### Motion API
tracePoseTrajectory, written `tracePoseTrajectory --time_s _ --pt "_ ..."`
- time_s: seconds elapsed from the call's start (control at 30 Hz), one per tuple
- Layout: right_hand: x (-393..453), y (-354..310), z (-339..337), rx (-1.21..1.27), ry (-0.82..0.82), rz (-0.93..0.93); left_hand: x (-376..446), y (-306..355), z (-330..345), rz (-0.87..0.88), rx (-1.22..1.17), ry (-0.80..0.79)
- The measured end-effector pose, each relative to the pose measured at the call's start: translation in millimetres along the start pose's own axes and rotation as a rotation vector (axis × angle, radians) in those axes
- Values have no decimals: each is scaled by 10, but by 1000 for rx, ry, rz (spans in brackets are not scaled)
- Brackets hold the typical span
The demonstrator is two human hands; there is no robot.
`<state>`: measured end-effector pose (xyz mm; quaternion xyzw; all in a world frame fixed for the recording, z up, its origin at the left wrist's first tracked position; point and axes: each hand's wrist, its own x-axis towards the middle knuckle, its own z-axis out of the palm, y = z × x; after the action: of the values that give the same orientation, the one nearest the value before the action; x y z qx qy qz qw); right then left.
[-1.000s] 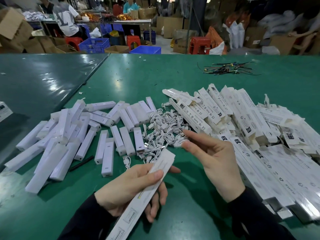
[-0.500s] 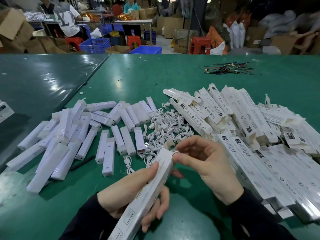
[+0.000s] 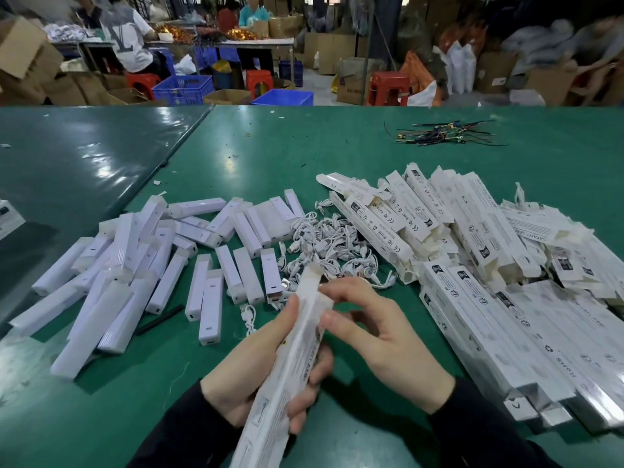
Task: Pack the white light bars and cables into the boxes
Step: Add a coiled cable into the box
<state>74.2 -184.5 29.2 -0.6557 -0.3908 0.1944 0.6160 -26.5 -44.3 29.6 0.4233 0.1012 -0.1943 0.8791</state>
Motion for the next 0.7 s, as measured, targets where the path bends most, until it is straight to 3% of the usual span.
tracePoseTrajectory --time_s 0.07,0.13,0.23,0.43,0.6,0.7 --pt "6 3 0 178 53 34 22 8 -24 108 -33 -24" --pt "15 4 -8 248 85 40 -17 29 -14 94 -83 -44" --pt "9 30 2 135 76 -7 -42 41 -29 38 -139 -109" --pt "-36 74 108 -11 19 -38 20 -34 21 -44 -131 44" --pt "21 66 106 370 165 100 43 -43 7 -46 -121 -42" --pt "31 78 97 383 140 152 33 -45 23 -68 -108 -74"
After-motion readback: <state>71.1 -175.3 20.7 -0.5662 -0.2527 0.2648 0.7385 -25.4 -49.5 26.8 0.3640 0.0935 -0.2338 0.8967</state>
